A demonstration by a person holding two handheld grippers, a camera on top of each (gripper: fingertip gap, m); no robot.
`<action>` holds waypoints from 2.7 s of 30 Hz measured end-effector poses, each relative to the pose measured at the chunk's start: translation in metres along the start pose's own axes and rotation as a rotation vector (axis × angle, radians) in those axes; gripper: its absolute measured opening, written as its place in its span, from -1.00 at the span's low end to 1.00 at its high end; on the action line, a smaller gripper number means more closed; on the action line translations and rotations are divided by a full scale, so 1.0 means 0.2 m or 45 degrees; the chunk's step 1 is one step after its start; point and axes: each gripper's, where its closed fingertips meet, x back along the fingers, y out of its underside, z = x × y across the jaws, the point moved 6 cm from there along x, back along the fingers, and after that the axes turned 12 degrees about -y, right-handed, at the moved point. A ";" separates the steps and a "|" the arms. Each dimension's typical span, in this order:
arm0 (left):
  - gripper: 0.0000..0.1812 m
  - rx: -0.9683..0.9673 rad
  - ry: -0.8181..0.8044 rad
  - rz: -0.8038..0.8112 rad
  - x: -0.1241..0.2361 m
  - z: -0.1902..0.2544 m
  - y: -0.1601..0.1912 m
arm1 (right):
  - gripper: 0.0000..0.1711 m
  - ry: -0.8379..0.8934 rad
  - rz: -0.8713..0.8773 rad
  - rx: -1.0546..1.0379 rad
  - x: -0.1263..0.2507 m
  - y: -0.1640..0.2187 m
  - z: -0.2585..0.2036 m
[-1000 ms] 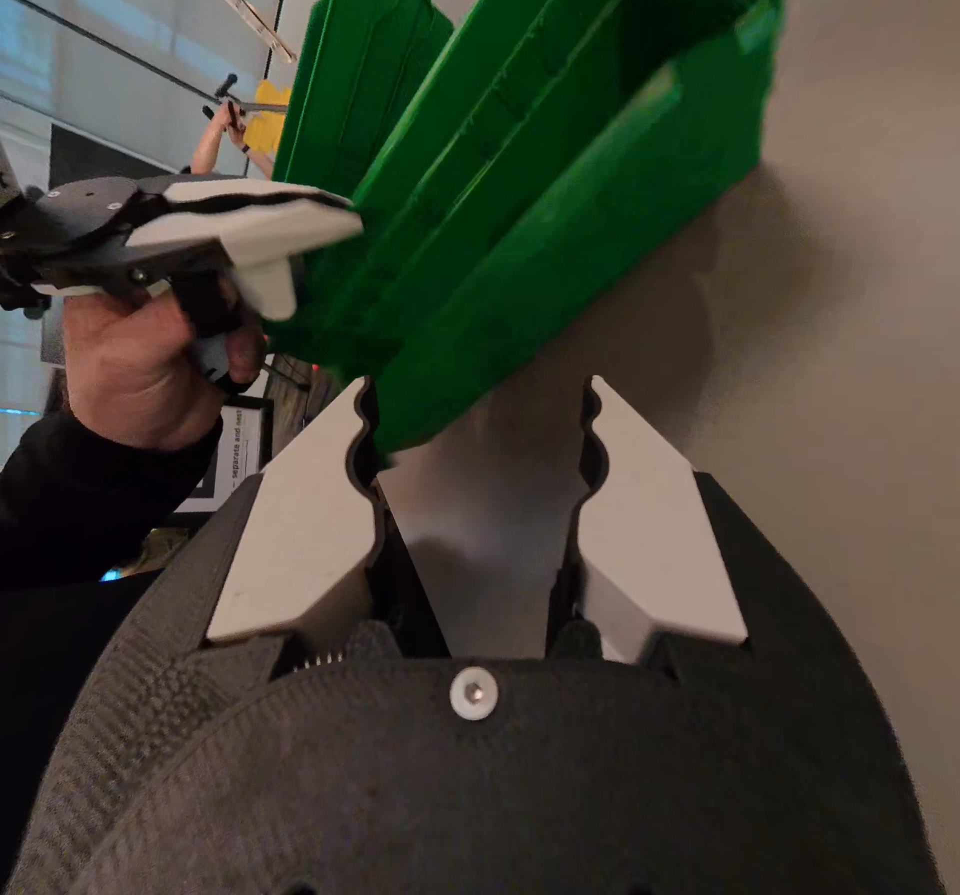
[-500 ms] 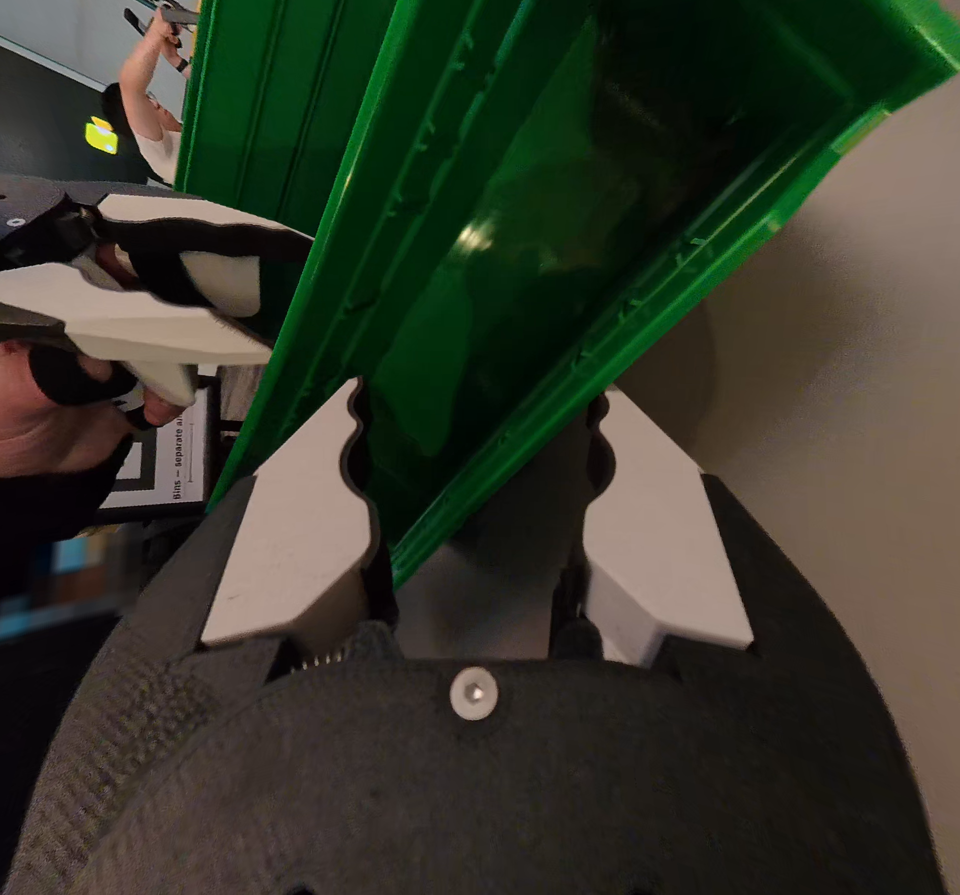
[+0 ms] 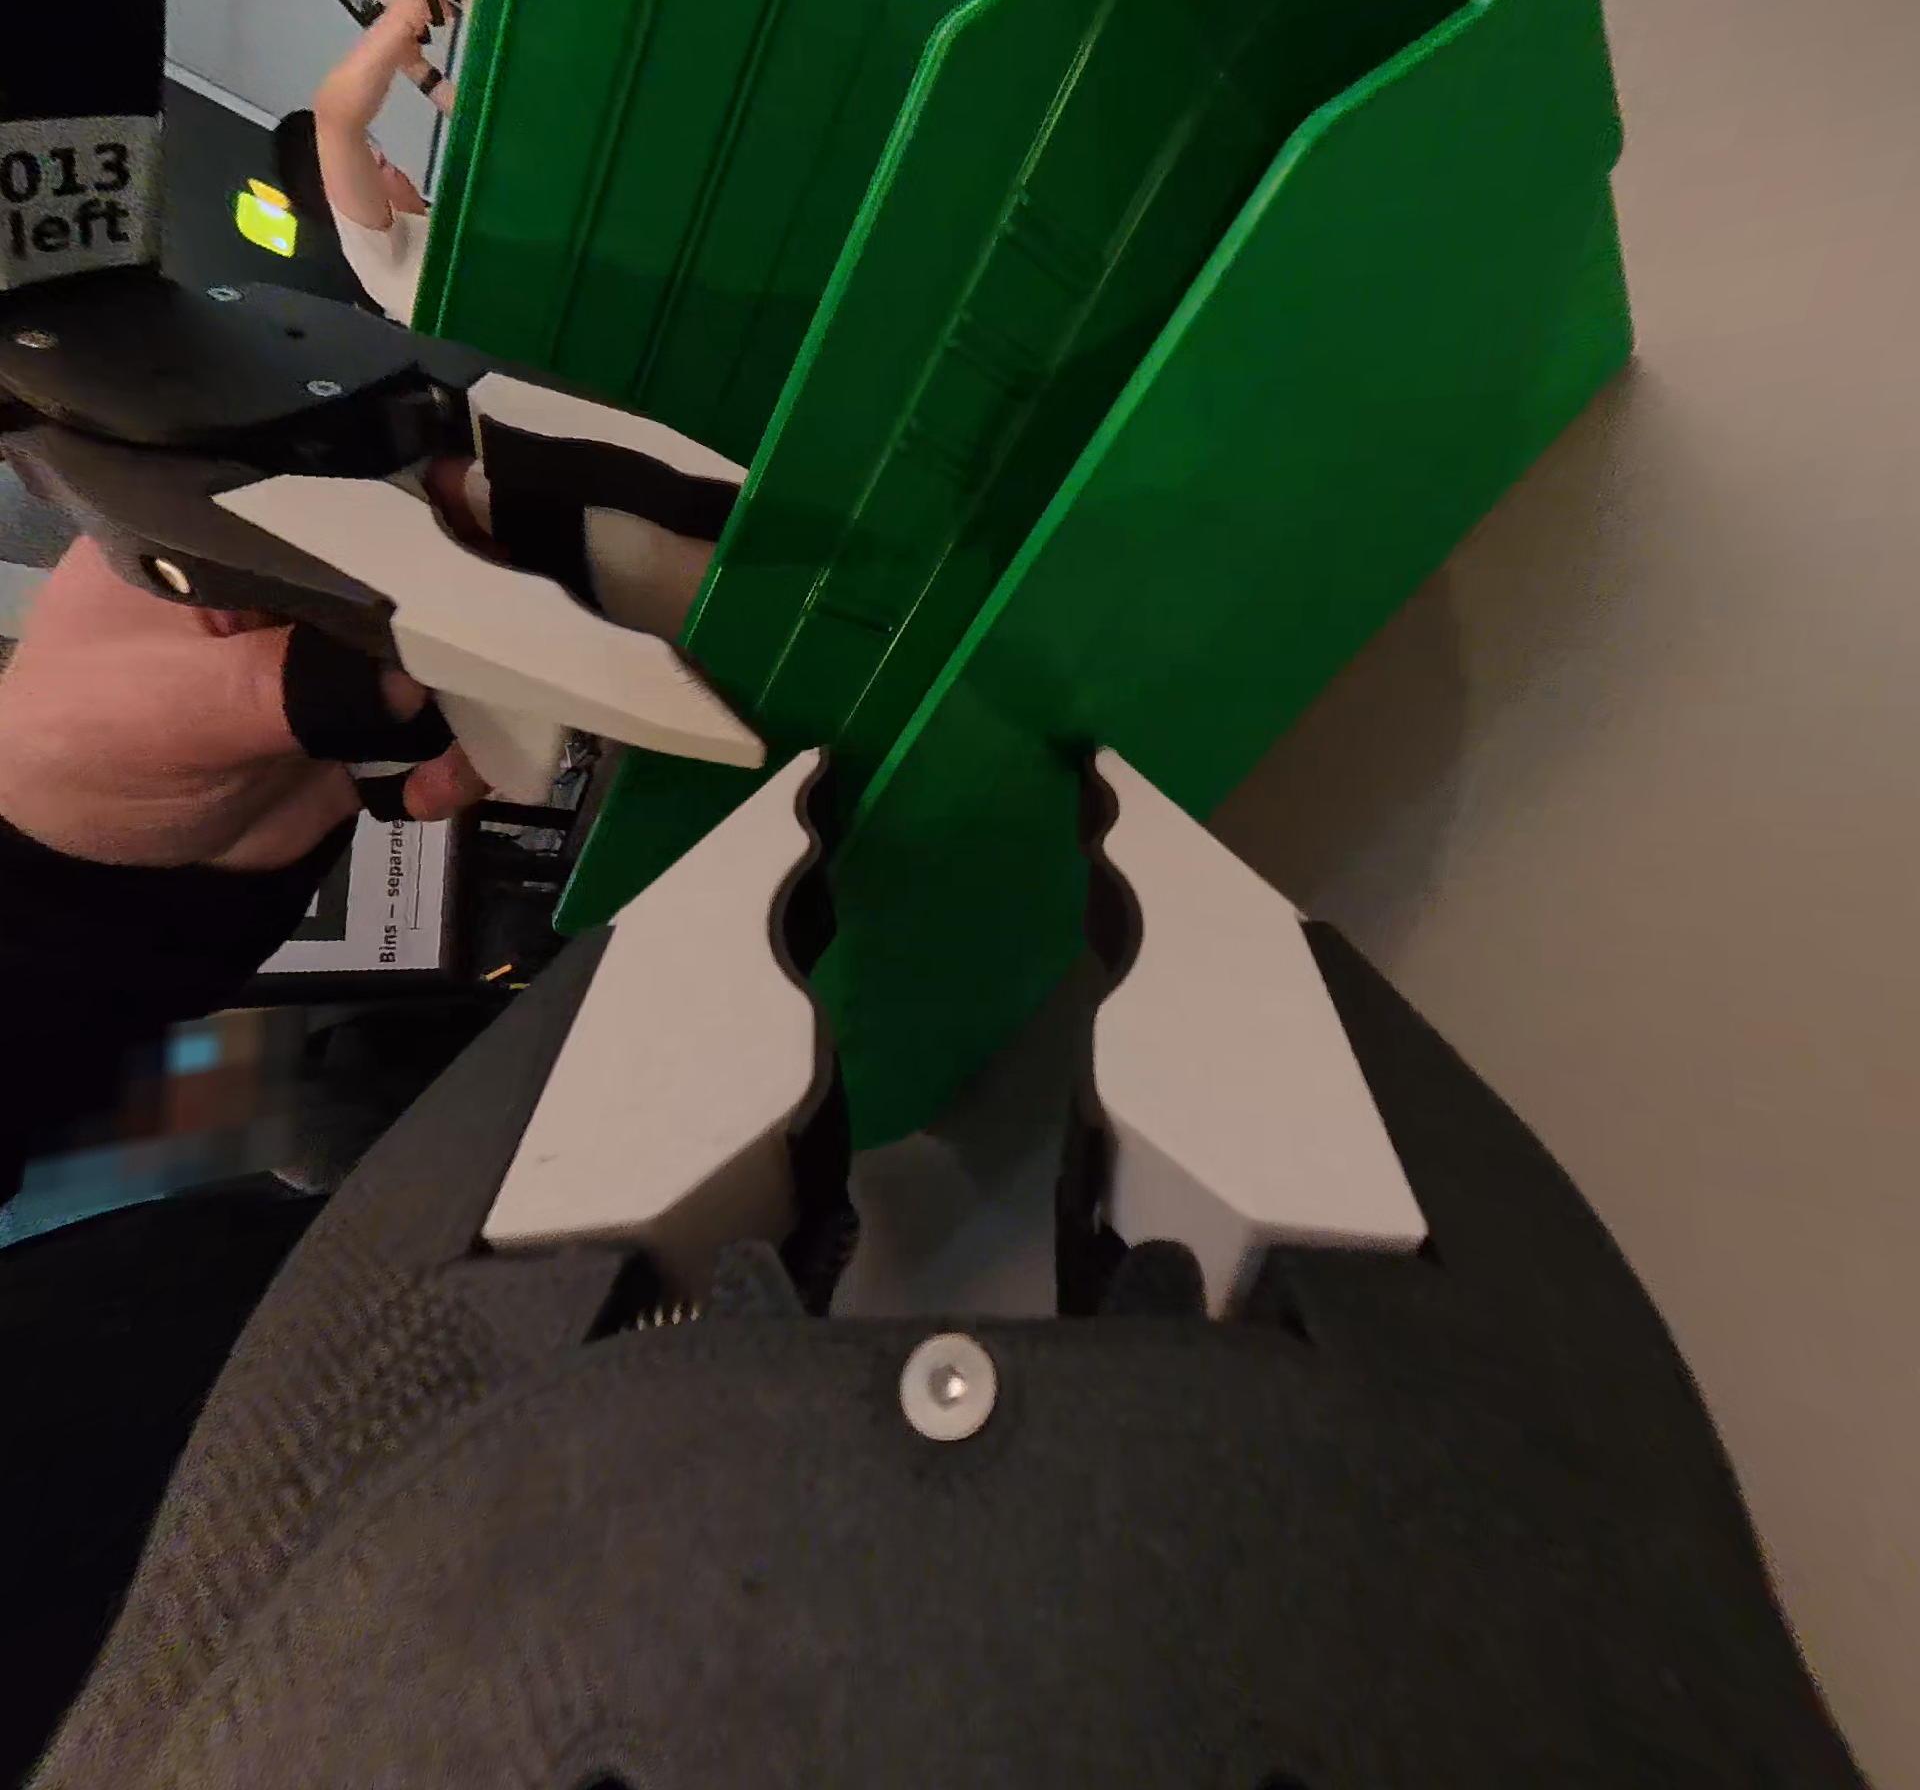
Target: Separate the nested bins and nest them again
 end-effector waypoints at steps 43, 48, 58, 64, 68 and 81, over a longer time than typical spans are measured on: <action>-0.40 -0.418 1.695 0.685 0.88 1.01 -0.16 | -0.57 -0.376 0.099 0.584 0.32 -0.27 -0.76; -0.42 -0.485 1.865 0.723 1.00 1.04 -0.14 | -0.39 -0.396 0.082 0.571 0.34 -0.23 -0.76; -0.32 -0.599 1.915 0.658 1.03 1.16 -0.07 | -0.56 -0.462 -0.035 0.596 0.27 -0.12 -0.85; -0.21 -0.651 2.121 0.725 1.18 1.16 -0.07 | -0.62 -0.600 0.087 0.598 0.39 -0.16 -0.95; -0.18 -0.682 2.139 0.686 1.18 1.21 -0.04 | -0.45 -0.571 0.139 0.593 0.41 -0.18 -0.98; 0.00 -0.697 2.209 0.533 1.21 1.31 -0.01 | -0.94 -0.663 -0.066 0.744 0.35 -0.18 -1.09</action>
